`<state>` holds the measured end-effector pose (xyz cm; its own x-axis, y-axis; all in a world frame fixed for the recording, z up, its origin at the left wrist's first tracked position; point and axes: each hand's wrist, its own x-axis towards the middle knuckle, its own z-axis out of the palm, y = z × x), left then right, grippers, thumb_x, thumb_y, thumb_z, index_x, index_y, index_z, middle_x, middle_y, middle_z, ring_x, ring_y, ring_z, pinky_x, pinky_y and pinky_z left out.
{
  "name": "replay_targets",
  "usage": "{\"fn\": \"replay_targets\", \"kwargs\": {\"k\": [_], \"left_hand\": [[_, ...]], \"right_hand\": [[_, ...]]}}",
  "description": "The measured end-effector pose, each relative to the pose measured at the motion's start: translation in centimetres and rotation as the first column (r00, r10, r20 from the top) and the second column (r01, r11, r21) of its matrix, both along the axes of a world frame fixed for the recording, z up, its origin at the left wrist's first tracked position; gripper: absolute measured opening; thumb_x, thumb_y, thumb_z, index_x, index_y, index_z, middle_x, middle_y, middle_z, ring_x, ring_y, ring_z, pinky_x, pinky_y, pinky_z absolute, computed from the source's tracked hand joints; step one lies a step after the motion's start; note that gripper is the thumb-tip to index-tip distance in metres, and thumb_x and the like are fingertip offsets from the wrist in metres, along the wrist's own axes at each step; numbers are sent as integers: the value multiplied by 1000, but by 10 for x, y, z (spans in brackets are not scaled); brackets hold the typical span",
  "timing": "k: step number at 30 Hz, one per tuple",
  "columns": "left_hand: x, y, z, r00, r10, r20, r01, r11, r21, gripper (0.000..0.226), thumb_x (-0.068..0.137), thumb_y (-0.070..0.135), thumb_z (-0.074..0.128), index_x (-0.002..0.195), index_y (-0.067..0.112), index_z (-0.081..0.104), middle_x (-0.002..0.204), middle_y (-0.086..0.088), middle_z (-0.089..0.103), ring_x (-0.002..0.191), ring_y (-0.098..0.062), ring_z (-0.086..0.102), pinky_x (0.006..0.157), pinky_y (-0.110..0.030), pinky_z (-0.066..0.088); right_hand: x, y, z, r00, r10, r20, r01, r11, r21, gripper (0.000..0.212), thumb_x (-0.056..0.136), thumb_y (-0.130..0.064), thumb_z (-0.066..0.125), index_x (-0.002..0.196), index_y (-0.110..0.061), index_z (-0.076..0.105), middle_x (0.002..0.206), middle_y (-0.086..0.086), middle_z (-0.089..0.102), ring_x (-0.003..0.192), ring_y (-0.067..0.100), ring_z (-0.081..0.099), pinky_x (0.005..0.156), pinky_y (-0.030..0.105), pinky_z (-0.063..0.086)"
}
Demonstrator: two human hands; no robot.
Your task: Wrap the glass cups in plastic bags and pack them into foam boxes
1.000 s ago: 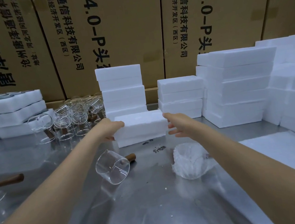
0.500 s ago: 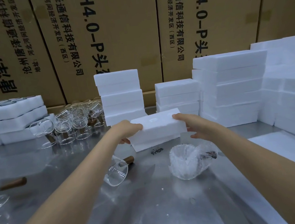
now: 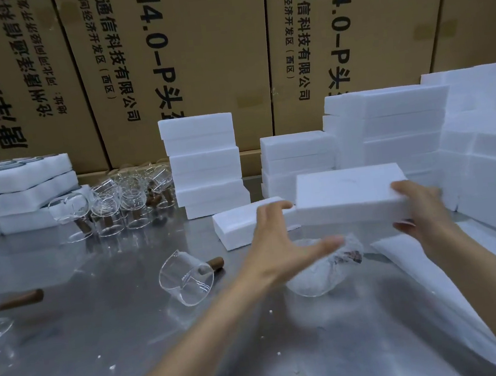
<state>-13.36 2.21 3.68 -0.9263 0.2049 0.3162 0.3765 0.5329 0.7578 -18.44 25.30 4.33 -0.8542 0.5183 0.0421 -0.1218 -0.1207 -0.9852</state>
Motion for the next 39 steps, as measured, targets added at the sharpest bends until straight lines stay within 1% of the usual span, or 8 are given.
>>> {"fn": "replay_targets", "kwargs": {"k": [4, 7, 13, 17, 22, 27, 32, 39], "left_hand": [[3, 6, -18, 996, -88, 11, 89, 968, -236, 103, 55, 66, 79, 138, 37, 25, 134, 16, 32, 125, -3, 35, 104, -25, 32], [-4, 9, -22, 996, -67, -62, 43, 945, -324, 90, 68, 48, 79, 142, 28, 31, 136, 6, 43, 127, -12, 41, 102, -25, 33], [-42, -19, 10, 987, 158, -18, -159, 983, -94, 63, 70, 42, 81, 125, 25, 57, 111, 8, 55, 95, -10, 53, 74, -19, 39], [-84, -45, 30, 922, 364, -132, -372, 927, -44, 65, 74, 45, 77, 128, 18, 54, 120, -1, 56, 98, -14, 50, 78, -24, 37], [-121, -63, 28, 886, 440, -146, -458, 879, -131, 68, 79, 42, 75, 135, 16, 46, 134, -10, 44, 120, -26, 49, 92, -33, 41], [-132, -56, 11, 920, 375, -112, -391, 867, -308, 72, 80, 39, 75, 140, 17, 41, 138, -7, 35, 118, -27, 51, 92, -34, 43], [-131, -49, 8, 953, 293, -72, -300, 893, -335, 72, 82, 38, 72, 144, 21, 39, 140, -5, 32, 118, -24, 49, 86, -28, 39], [-116, -53, 7, 982, 189, 27, -169, 929, -330, 70, 82, 39, 72, 143, 24, 41, 140, -6, 34, 127, -23, 41, 97, -27, 34]], "right_hand": [[14, 12, -15, 991, -74, -111, 73, 997, -16, 29, 89, -30, 55, 107, -20, 35, 96, -3, 44, 82, 12, 49, 62, 29, 42], [18, 10, -15, 983, -76, -170, 66, 995, -69, 28, 87, -30, 54, 108, -22, 37, 95, -6, 46, 81, 9, 49, 60, 27, 42], [20, 8, -19, 988, -96, -118, 52, 941, -334, 34, 84, -31, 54, 116, -22, 45, 106, 2, 50, 85, 19, 51, 59, 28, 41], [18, 6, -23, 992, -77, -104, 29, 918, -396, 31, 84, -31, 55, 112, -21, 47, 98, 0, 51, 75, 15, 50, 59, 28, 40], [15, 1, -26, 994, -39, -102, -4, 919, -395, 31, 85, -31, 55, 112, -20, 46, 90, -1, 50, 72, 14, 48, 58, 27, 40], [11, 0, -28, 995, -24, -96, -14, 930, -368, 31, 87, -31, 55, 115, -20, 47, 91, -1, 52, 76, 15, 51, 60, 28, 41], [11, 0, -26, 996, -4, -89, -28, 933, -359, 31, 86, -31, 55, 114, -20, 48, 91, 0, 52, 73, 15, 51, 58, 27, 40], [16, -1, -24, 996, 9, -84, -39, 932, -361, 28, 85, -31, 55, 110, -21, 50, 88, -2, 52, 71, 15, 51, 60, 27, 40]]}}
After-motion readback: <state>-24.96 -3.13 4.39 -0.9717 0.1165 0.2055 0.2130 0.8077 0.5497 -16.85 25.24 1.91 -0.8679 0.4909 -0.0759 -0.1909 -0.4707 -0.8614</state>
